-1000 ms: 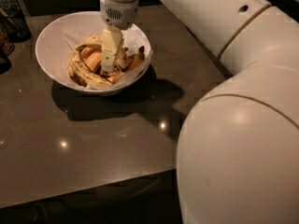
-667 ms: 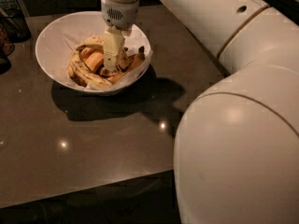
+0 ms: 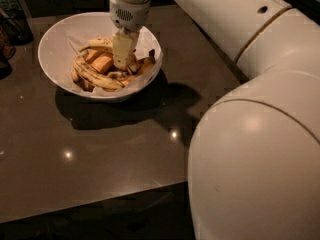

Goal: Pick banana from white bowl

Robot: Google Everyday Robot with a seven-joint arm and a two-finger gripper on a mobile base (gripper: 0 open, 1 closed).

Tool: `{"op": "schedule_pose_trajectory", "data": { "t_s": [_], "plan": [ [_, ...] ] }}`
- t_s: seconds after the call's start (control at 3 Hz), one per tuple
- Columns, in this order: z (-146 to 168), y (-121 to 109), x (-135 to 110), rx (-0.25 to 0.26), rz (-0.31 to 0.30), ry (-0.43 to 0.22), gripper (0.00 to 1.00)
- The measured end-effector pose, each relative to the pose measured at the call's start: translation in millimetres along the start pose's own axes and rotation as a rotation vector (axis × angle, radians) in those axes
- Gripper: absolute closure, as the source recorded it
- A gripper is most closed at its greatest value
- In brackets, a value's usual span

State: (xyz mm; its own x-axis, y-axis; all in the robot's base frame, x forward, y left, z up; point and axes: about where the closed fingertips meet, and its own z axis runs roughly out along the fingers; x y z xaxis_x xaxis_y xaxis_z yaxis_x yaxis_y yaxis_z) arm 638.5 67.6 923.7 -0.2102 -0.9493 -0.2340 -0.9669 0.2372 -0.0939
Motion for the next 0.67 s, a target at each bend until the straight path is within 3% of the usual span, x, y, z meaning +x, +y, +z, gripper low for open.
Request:
{"op": "schedule_pose_trajectory", "data": {
  "t_s": [0.33,0.67],
  "plan": [
    [0.1,-2.0,2.6,-0.005,0.012,-0.008,0.89],
    [0.1,-2.1,2.5,-0.005,0.012,-0.008,1.00]
  ]
}}
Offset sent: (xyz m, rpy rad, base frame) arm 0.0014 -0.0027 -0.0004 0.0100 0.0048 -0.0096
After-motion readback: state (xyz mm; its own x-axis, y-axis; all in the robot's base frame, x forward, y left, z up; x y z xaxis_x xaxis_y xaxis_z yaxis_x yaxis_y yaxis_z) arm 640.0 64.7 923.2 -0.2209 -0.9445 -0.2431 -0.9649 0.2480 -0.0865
